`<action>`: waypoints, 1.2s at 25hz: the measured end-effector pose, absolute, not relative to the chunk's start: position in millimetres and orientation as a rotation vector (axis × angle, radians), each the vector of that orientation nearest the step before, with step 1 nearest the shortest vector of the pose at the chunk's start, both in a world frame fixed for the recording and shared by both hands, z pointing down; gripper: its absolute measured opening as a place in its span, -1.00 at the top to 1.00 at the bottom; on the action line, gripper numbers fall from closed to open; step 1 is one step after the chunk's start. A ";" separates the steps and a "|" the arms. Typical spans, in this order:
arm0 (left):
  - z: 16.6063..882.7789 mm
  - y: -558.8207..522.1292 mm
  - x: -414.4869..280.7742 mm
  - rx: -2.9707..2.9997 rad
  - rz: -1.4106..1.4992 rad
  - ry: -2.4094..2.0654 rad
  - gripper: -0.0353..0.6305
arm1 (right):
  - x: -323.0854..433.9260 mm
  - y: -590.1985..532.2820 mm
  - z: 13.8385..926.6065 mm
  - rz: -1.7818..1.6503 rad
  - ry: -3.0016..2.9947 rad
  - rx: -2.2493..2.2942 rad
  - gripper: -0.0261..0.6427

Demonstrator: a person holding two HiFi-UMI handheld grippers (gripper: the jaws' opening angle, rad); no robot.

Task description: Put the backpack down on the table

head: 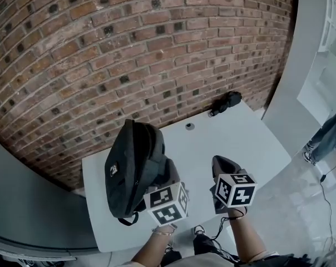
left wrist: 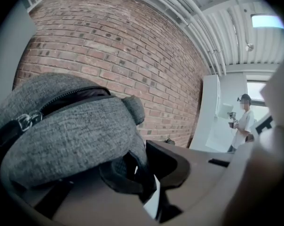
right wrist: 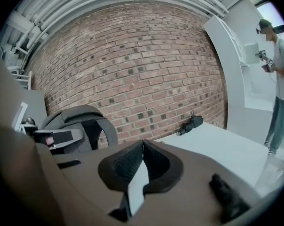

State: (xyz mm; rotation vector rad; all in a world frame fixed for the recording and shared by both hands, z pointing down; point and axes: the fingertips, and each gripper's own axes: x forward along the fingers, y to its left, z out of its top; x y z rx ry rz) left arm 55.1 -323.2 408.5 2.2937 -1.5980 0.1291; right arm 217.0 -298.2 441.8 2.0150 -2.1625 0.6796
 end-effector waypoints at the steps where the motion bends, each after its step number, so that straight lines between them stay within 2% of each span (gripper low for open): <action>1: 414.0 -321.4 61.5 2.295 0.135 -1.570 0.74 | 221.1 -295.5 445.7 0.691 -2.151 2.021 0.83; 30: 570.0 -329.4 203.1 2.119 0.353 -1.479 0.75 | 352.8 -251.1 539.1 0.887 -1.902 2.169 0.83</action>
